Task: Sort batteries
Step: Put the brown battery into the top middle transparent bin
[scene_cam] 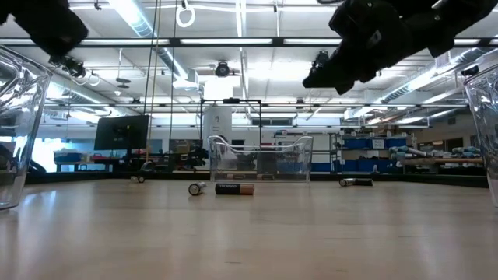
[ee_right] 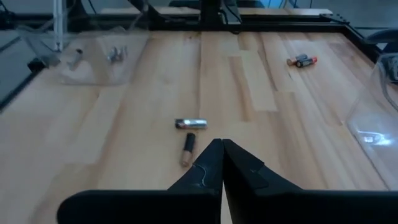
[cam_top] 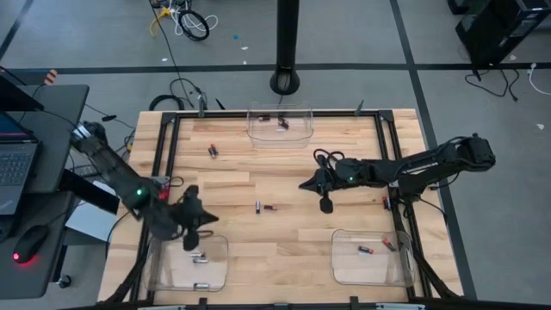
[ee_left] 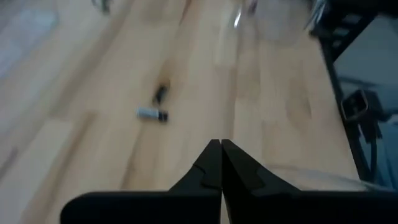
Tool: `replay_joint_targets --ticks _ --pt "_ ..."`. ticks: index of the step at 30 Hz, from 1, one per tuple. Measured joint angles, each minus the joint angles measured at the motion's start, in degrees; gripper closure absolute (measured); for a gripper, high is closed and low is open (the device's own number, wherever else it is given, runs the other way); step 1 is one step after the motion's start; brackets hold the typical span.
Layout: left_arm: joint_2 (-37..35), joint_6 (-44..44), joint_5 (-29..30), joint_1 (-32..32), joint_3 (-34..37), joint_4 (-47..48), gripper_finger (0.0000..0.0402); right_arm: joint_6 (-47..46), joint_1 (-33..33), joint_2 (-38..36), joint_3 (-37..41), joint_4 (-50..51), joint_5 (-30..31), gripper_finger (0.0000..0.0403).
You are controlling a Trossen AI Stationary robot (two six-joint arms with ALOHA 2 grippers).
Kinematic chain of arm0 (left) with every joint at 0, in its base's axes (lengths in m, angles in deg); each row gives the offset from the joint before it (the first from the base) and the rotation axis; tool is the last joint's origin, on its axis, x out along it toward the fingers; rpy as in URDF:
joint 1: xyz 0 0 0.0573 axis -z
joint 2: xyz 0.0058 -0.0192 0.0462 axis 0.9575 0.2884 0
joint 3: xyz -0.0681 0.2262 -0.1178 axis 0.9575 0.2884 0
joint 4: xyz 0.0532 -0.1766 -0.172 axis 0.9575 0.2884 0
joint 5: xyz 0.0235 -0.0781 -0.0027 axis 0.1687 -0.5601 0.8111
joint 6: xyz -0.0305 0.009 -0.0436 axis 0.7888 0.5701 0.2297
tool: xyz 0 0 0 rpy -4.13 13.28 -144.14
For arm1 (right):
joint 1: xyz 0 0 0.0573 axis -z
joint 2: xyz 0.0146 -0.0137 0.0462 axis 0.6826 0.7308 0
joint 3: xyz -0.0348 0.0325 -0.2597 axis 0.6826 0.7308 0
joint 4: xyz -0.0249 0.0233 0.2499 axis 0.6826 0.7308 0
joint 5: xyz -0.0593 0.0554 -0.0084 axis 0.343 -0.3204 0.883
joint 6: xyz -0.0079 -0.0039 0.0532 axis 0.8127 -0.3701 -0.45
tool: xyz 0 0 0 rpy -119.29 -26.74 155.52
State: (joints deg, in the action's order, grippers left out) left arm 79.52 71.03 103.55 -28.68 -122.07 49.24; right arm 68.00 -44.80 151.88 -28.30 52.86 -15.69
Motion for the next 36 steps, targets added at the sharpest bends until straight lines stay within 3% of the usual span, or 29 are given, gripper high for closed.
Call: replay_joint_targets --ticks 5,9,23,29,36 --pt "-9.12 -14.77 -1.5 -6.09 10.01 -16.38 0.0398 -3.52 -2.66 4.43 -3.91 1.93 2.5 0.0391" --pt "-12.37 -23.08 -3.88 -9.19 14.2 -24.9 0.0398 -6.18 -3.82 11.64 -8.51 3.23 2.63 0.0383" --pt "-11.41 -36.65 -2.38 -14.97 14.75 -26.77 0.0392 -10.83 -6.55 34.26 -27.93 10.38 5.59 0.0358" --pt "-11.43 -36.85 -2.38 -15.91 14.75 -26.82 0.0392 -13.92 -7.98 38.28 -32.9 16.6 8.0 0.0295" --pt "-11.4 -37.98 -2.16 -16.14 14.75 -26.68 0.0391 -15.94 -8.27 39.28 -33.59 21.37 10.5 0.0234"
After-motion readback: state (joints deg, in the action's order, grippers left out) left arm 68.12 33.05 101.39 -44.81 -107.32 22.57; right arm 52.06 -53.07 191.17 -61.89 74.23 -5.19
